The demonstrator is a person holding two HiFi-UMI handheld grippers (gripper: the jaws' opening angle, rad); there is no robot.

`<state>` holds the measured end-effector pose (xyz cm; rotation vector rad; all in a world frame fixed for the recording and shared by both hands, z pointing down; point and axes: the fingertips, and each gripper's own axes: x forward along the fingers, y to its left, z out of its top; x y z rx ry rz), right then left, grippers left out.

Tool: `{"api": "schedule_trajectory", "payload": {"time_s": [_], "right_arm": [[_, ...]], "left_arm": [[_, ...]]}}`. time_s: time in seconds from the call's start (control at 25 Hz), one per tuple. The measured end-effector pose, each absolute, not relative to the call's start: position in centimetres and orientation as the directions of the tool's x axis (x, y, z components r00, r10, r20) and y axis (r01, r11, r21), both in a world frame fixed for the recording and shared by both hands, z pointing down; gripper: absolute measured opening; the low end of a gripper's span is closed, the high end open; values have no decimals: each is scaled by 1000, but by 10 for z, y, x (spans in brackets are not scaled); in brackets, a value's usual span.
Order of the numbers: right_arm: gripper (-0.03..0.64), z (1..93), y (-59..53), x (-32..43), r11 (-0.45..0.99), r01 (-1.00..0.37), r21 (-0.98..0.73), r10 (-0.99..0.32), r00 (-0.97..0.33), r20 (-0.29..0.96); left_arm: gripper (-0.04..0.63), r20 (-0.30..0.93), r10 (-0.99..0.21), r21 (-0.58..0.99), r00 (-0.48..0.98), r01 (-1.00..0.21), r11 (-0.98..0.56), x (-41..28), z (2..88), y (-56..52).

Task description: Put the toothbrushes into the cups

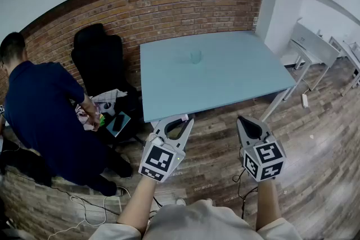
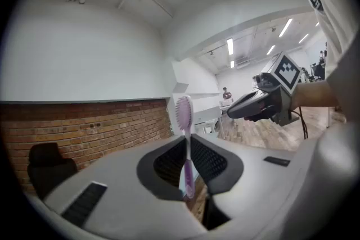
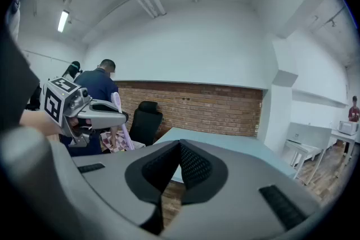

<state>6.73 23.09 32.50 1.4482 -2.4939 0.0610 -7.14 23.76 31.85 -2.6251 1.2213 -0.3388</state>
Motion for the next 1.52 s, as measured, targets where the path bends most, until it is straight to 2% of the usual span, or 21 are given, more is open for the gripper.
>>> {"api": "schedule_trajectory", "payload": {"time_s": [0.44, 0.92, 1.52], "right_arm": [[-5, 322, 236, 87, 518, -853, 66, -843, -496, 211], [-4, 335, 242, 116, 568, -822, 47, -806, -543, 237], [-4, 342, 216, 147, 546, -837, 29, -819, -527, 228]], "left_arm": [[49, 116, -790, -306, 602, -735, -605, -54, 316, 243], [49, 116, -841, -293, 528, -791, -537, -38, 322, 254], [49, 120, -830, -282, 545, -783, -554, -5, 332, 226]]}}
